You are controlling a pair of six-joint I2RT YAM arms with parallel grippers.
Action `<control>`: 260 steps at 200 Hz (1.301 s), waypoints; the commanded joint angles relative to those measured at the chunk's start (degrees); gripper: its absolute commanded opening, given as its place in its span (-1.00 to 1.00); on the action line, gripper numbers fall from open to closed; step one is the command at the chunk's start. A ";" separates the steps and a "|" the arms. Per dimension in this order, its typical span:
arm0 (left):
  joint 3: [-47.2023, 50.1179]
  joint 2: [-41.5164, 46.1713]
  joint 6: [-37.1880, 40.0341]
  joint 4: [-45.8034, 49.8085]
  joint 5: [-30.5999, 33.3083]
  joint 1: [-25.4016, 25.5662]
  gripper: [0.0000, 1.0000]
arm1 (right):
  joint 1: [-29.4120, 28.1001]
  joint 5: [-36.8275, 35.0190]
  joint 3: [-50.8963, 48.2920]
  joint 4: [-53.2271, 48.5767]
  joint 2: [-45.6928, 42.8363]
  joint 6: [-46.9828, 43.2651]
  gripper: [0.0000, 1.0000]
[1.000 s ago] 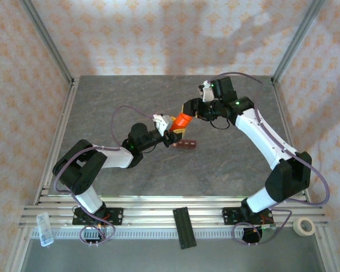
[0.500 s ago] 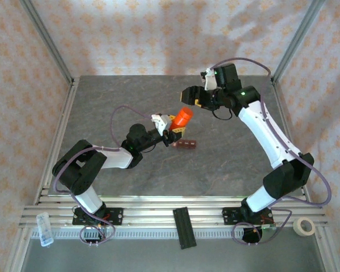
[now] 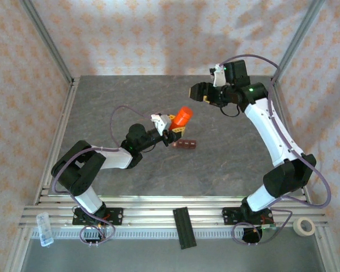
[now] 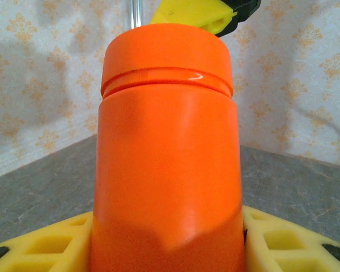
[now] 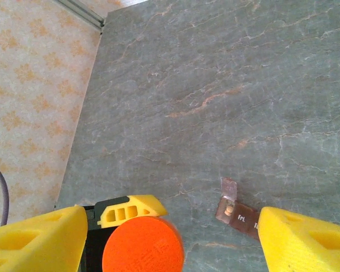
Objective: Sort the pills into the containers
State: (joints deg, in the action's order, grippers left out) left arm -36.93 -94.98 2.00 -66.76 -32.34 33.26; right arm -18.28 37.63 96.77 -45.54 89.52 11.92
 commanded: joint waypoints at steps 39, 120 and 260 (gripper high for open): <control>0.09 2.20 1.01 -3.11 0.00 -0.28 -1.00 | 0.56 -0.30 -0.65 -3.48 -4.51 -9.27 0.58; -0.45 2.35 0.37 -2.73 -1.59 -0.39 -1.00 | -0.42 11.99 -4.15 -5.28 -3.17 -16.32 0.59; -1.22 2.39 -0.56 -3.00 -2.55 -0.35 -1.00 | -3.57 9.99 -2.84 -5.45 1.88 -15.67 0.23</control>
State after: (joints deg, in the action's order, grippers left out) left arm -36.93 -94.41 1.72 -66.70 -33.28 33.23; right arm -21.61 47.88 92.95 -51.20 91.05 -3.86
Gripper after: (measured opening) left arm 0.506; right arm 0.648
